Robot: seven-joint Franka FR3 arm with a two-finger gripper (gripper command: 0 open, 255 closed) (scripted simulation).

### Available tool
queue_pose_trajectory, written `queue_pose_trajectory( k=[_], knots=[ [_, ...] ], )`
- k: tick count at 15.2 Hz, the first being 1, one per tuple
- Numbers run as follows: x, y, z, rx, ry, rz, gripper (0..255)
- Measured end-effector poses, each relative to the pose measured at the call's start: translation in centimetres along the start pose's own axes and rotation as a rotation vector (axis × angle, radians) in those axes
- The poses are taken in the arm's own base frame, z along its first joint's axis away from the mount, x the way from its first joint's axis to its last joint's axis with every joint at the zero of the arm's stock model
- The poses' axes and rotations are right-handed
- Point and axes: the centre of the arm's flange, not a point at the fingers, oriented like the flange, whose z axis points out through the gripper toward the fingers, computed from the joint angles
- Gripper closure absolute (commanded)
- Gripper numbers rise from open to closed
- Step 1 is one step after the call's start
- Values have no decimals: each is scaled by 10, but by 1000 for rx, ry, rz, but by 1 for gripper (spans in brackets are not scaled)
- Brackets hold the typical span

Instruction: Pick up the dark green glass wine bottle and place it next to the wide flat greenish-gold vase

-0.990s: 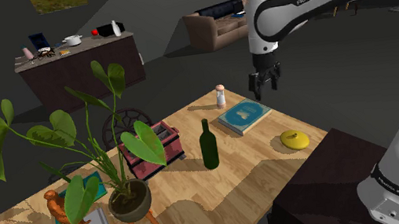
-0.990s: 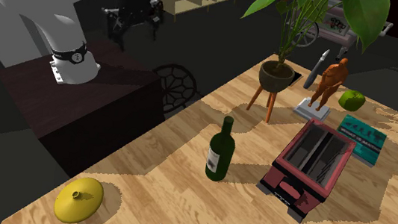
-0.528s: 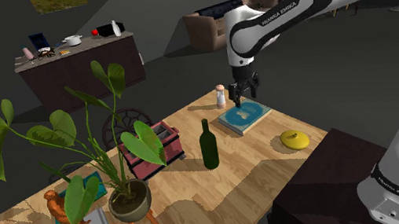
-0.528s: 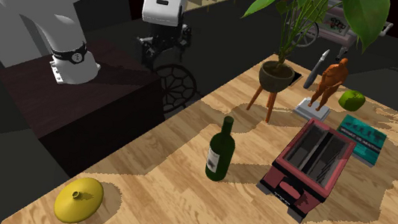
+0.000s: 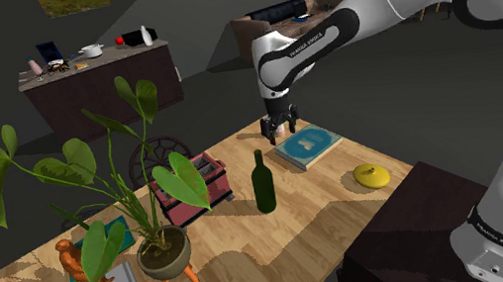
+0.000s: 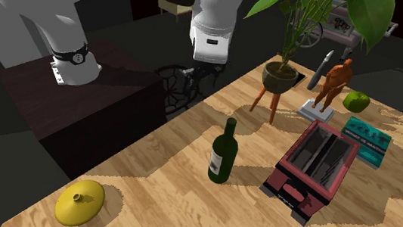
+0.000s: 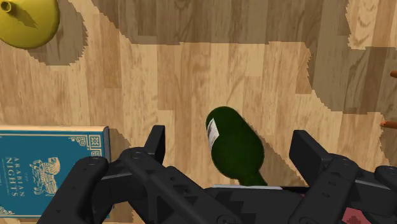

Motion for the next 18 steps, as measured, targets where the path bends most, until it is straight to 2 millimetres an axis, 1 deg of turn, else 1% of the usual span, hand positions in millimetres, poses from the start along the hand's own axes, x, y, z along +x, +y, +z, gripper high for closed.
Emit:
queue_pose_trajectory(
  k=[2, 5, 6, 9, 12, 17, 18],
  knots=[
    [21, -10, 8, 0, 1, -1, 0],
    [56, -27, 28, 0, 4, -2, 0],
    [66, -30, 33, 0, 4, -2, 0],
    [95, -48, 47, 1, 7, -3, 0],
    [106, -51, 62, 1, 7, -3, 0],
    [107, -52, 87, 1, 7, -3, 0],
    [107, -52, 89, 1, 7, -3, 0]
  ],
)
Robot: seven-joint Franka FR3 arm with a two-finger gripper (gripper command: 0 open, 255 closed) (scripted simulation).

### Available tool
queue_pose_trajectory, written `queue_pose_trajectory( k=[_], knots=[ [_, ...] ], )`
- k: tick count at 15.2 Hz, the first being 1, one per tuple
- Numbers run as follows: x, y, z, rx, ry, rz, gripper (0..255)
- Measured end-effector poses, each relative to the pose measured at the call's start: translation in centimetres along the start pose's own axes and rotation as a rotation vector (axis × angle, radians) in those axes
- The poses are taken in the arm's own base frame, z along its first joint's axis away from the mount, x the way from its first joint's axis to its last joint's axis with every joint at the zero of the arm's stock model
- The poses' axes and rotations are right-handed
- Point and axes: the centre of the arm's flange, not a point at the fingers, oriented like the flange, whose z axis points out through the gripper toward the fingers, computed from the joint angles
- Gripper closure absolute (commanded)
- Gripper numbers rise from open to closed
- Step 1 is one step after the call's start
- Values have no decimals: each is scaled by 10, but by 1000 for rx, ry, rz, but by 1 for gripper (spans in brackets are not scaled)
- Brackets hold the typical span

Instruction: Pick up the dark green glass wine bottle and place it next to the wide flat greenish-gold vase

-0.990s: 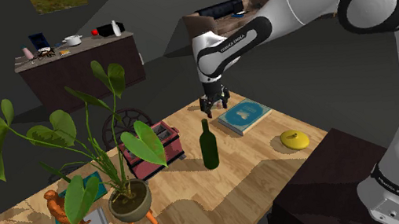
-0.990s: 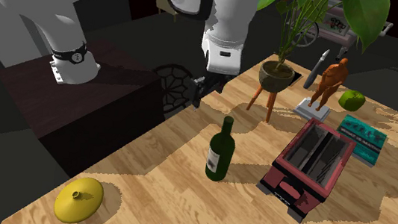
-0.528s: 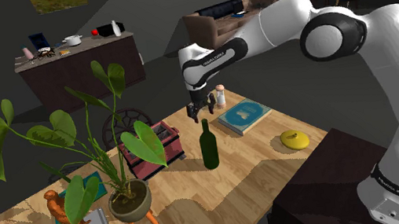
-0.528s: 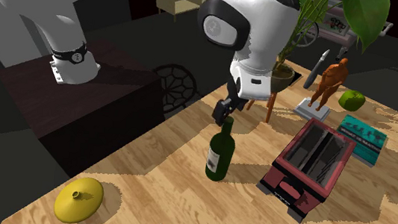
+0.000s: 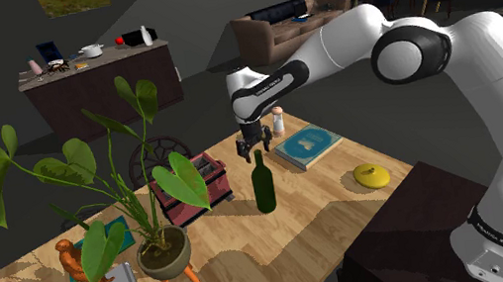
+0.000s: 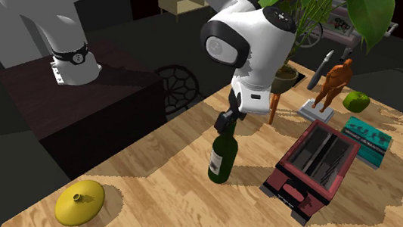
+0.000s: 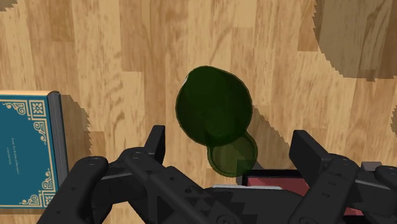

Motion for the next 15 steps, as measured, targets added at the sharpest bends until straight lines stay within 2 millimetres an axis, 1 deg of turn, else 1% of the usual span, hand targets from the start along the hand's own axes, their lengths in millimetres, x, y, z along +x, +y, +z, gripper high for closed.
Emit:
queue_pose_trajectory(
  k=[5, 6, 15],
  knots=[
    [0, 0, 2, 0, 1, 0, 0],
    [0, 0, 2, 0, 1, 0, 255],
    [0, 0, 2, 0, 1, 0, 255]
  ],
)
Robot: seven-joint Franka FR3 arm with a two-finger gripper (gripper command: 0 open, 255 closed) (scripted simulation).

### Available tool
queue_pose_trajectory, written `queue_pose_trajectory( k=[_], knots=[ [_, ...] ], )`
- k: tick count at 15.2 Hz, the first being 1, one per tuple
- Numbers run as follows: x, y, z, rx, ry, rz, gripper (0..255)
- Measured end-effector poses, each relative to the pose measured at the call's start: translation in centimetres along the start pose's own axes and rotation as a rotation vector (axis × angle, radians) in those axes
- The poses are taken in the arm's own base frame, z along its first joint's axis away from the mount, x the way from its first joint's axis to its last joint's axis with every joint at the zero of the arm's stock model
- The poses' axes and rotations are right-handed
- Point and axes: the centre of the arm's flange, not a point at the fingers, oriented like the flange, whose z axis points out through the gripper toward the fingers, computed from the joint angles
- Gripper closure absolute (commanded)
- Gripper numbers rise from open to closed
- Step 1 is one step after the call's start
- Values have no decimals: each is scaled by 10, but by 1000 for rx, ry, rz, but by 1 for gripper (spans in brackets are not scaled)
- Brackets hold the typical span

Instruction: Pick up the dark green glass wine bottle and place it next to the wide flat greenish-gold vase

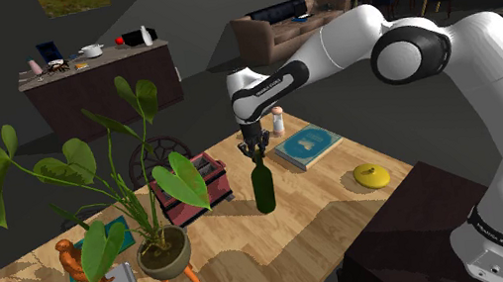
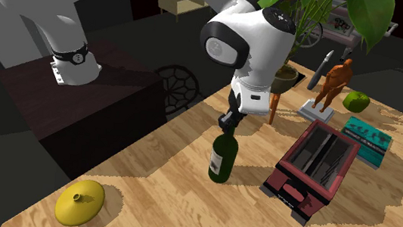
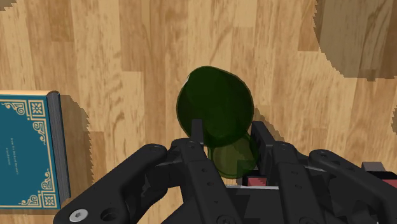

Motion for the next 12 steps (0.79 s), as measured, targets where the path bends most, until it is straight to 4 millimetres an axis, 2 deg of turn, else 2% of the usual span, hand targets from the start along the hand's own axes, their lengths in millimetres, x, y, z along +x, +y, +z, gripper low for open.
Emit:
queue_pose_trajectory(
  k=[3, 12],
  knots=[
    [-1, 0, -6, 0, -1, 0, 255],
    [-6, -1, -52, 0, 0, 0, 255]
  ],
)
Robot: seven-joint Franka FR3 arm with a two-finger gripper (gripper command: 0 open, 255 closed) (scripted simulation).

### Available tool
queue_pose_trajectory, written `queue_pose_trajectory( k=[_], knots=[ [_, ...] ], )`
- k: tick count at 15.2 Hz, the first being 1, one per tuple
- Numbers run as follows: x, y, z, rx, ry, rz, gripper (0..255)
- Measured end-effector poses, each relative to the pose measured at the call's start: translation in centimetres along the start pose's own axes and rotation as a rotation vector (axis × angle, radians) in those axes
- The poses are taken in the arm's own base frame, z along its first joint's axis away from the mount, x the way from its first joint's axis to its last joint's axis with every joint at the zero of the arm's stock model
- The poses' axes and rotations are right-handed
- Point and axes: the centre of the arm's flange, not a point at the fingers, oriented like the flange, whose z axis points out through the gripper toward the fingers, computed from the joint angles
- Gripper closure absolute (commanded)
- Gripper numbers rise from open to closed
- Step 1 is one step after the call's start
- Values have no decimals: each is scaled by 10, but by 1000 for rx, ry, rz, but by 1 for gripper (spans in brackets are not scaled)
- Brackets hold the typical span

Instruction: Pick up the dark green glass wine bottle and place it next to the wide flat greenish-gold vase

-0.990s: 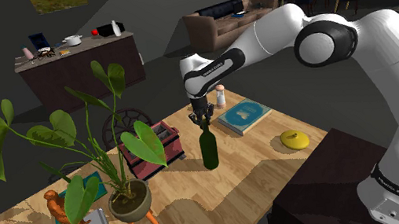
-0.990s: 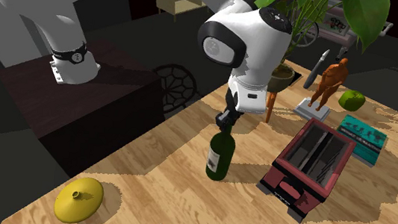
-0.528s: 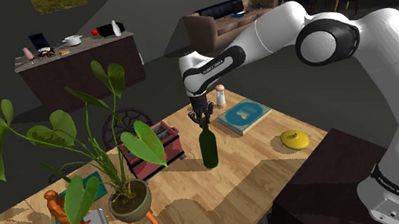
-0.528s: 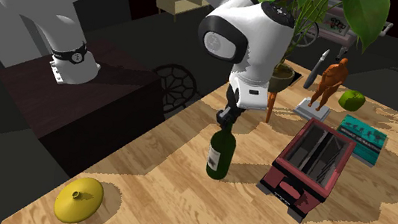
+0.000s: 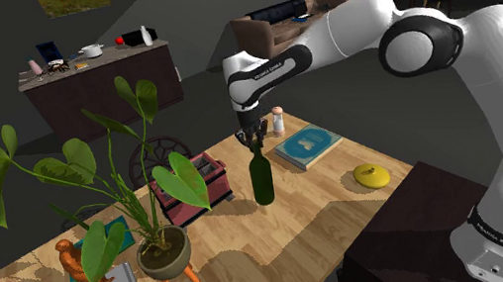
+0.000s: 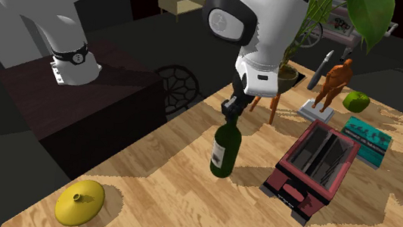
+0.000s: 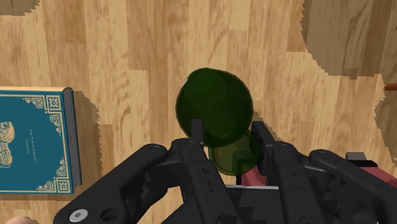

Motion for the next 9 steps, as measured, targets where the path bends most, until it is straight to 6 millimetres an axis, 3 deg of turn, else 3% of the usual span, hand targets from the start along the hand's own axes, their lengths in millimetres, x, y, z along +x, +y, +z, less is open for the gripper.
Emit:
queue_pose_trajectory(
  k=[9],
  knots=[
    [-7, 0, -47, 0, 0, 0, 255]
  ],
)
